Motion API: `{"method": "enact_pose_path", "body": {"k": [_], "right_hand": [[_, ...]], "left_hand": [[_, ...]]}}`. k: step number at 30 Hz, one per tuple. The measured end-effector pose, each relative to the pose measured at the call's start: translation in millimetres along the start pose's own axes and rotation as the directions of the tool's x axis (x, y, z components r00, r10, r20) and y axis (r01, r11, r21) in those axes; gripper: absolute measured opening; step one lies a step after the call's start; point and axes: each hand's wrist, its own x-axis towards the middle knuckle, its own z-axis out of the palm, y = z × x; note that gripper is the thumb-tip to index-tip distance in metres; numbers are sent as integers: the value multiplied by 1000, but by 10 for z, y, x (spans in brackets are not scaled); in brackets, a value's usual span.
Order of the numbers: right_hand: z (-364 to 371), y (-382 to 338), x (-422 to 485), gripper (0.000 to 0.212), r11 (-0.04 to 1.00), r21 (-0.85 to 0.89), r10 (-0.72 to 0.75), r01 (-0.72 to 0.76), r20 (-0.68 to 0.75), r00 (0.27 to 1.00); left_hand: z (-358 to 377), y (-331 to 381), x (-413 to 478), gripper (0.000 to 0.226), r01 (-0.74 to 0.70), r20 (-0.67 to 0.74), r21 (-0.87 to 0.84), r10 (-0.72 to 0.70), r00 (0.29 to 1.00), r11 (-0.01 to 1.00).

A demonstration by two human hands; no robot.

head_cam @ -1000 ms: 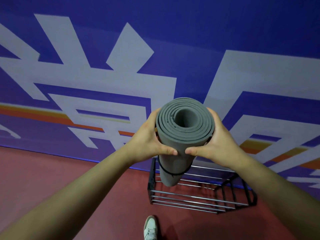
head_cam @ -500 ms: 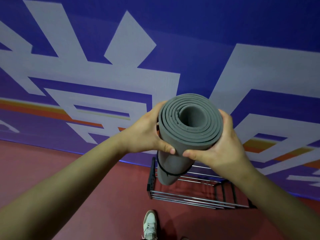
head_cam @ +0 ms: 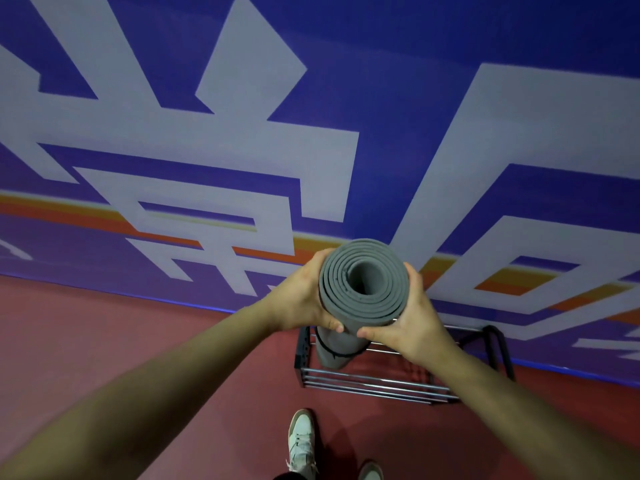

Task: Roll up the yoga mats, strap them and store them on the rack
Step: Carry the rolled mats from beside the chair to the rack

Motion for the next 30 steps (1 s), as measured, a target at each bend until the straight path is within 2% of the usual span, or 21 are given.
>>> {"method": "enact_pose_path", "body": {"k": [5,10,12,14,18,30], "right_hand": [[259,456,336,129,987,-124,117,-100,143,983],[643,978,467,121,981,-129,169,-146,185,968],[734,1138,610,118,979,-150,163,-140,155,974],[753,1155,857,114,981,-160,130,-111,113,985],[654,1175,1007,113,977,-207,68,-43,116,991],[666,1068,741,112,965,-238,125,-108,58,990]], "left_hand": [[292,-665,-9,117,172,-16,-83,-174,985,982],[603,-1348,-12,119,264,-9,-79,-266,964,961],[626,-1532,67,122,262,-46,-87,-266,963,961],[536,-1655,214,121,232,-114,-22,-233,966,972],[466,-1706,389,118,187,-105,-93,-197,975,978],[525,-1598,257,123,160,-85,-65,-166,982,985]]}}
